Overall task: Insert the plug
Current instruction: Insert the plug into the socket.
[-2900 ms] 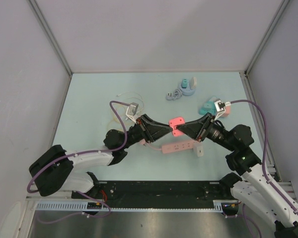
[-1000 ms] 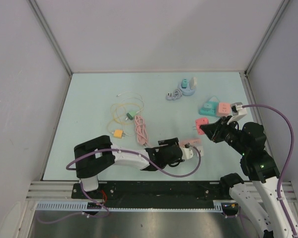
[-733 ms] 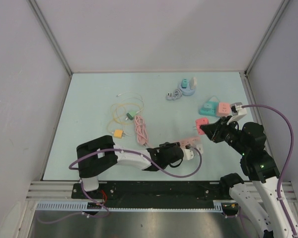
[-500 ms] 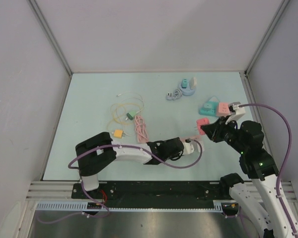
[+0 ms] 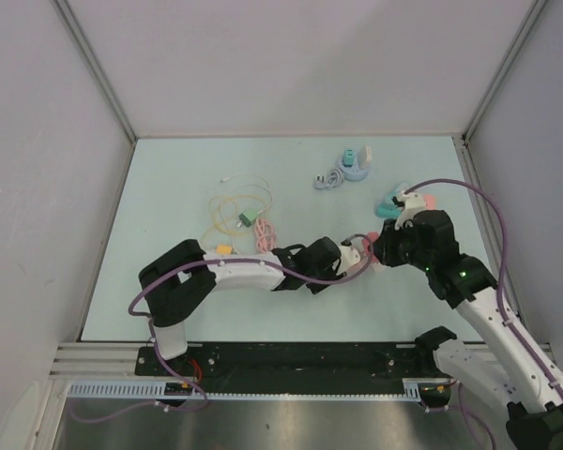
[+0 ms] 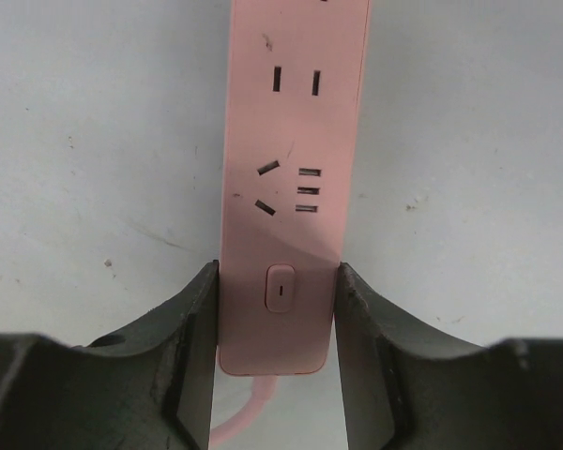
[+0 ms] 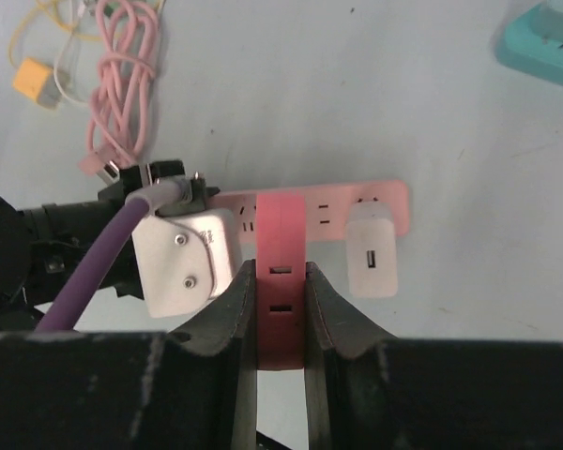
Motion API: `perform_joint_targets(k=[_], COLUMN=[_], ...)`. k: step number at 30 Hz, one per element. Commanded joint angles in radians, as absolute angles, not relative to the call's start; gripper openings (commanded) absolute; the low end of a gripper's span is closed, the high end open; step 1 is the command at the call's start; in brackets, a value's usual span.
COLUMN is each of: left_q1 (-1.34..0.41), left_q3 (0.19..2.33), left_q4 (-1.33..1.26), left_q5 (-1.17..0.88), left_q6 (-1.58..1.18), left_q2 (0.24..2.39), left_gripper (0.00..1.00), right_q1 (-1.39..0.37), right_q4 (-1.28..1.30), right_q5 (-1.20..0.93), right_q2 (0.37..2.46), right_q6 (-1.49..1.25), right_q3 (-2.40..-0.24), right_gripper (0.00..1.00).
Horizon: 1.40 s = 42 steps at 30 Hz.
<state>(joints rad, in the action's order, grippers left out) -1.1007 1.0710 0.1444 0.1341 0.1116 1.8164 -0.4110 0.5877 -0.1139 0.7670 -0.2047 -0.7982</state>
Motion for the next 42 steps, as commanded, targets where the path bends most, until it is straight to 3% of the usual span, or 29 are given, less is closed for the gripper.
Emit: perform_joint_targets(k=[1,6,20,42], left_q1=[-1.075,-1.048,-0.971,-0.862], left_q3=[1.097,1.095,1.091,0.980], left_q4=[0.187,0.187,0.196,0.193], left_q5=[0.009,-0.060,-0.112,-0.038], left_q6=[0.006,-0.041,-0.107,-0.037], left_q2=[1.848,1.858,1.885,1.810], left_gripper=[0.28,0.32,0.42,0.37], right_q1=[-0.523,-0.565,-0.592,-0.699], right_q4=[0.555,0.494,0.310,0.129], right_q5=[0.102,0.196,0.167,0.291], right_q2=[0.853,0.937,1.112,1.325], right_q6=[-0.163,-0.140,-0.081,-0.003], right_q3=[-0.845,-0.845,-0.787,-0.758], right_gripper=[0.00,0.00,0.00,0.00])
